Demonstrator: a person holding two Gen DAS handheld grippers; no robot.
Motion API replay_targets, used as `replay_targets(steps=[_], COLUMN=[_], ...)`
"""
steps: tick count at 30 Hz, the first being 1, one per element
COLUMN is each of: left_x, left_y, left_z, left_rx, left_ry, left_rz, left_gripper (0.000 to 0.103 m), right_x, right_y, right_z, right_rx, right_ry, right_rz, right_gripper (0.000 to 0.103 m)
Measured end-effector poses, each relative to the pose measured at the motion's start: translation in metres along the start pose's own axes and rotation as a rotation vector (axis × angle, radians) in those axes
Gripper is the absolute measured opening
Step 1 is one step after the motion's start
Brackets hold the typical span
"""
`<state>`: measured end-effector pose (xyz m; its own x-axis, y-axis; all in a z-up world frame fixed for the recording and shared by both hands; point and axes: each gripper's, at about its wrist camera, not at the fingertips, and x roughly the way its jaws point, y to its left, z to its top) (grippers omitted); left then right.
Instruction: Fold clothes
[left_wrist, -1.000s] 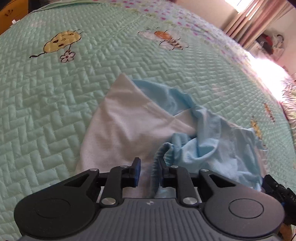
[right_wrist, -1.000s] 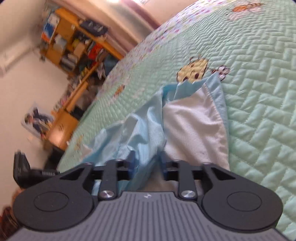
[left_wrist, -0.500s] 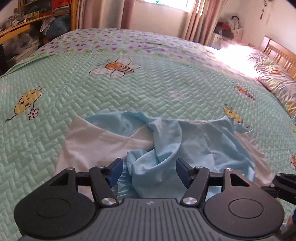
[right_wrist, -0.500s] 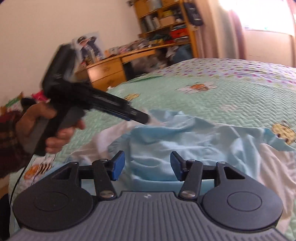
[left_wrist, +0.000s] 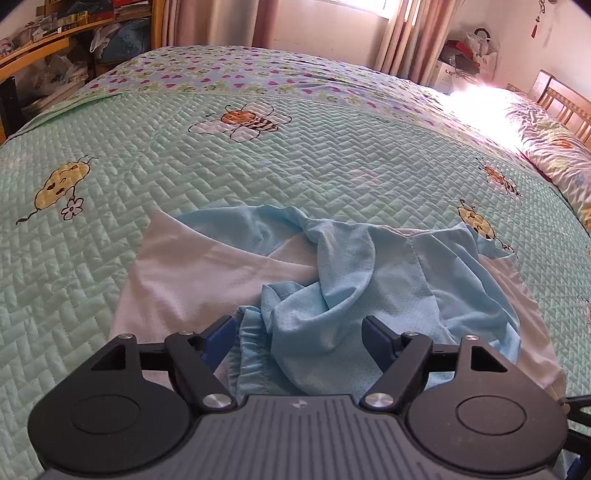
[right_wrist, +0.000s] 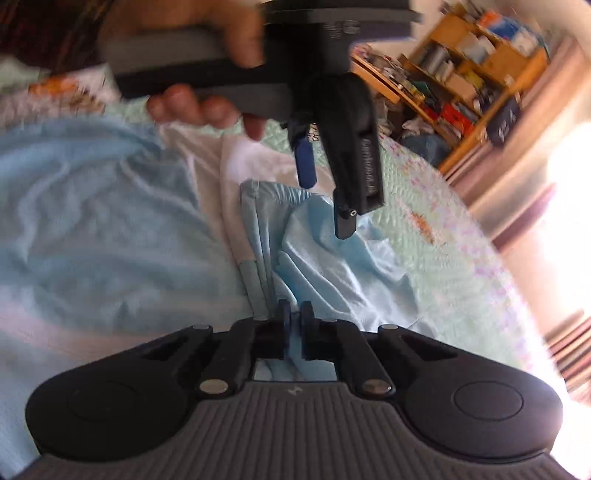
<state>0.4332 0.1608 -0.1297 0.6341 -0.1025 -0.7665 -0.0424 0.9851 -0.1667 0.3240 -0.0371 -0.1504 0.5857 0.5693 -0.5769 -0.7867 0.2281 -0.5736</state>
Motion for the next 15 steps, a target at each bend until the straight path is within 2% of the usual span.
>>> replay_targets(steps=[1,3,5,7,8,11,15], left_x=[0.002,0.005,0.008,0.009,0.01,0.01,-0.001], left_y=[0.003,0.009,0.015,0.018,0.018,0.019,0.024], left_z=[0.001,0.001,0.001,0.0,0.0,-0.003,-0.007], left_rx=[-0.01,-0.035,-0.048,-0.046,-0.045,-0.043,-0.069], left_ry=[0.003,0.014,0.02,0.024,0.029,0.035,0.018], left_rz=[0.003,0.018,0.025,0.038,0.042,0.055,0.064], left_gripper=[0.079,0.079,0.079,0.079,0.079,0.079,0.079], right_x=[-0.002,-0.014,-0.037,-0.061,-0.07,-0.075,-0.059], right_y=[0.005,0.008,-0.001,-0.015,-0.023,-0.028,-0.008], right_z=[0.0,0.001,0.0,-0.007,-0.012,-0.031,-0.039], right_rx=[-0.055,-0.086,-0.035,0.081,0.139,0.248,0.183], right_ry=[0.004,-0.015,-0.058,-0.089,-0.093,-0.103,0.001], right_rz=[-0.029,-0.078,-0.131,-0.136,-0.125,0.053,0.131], right_gripper=[0.005,0.004,0.004,0.004,0.004,0.005,0.005])
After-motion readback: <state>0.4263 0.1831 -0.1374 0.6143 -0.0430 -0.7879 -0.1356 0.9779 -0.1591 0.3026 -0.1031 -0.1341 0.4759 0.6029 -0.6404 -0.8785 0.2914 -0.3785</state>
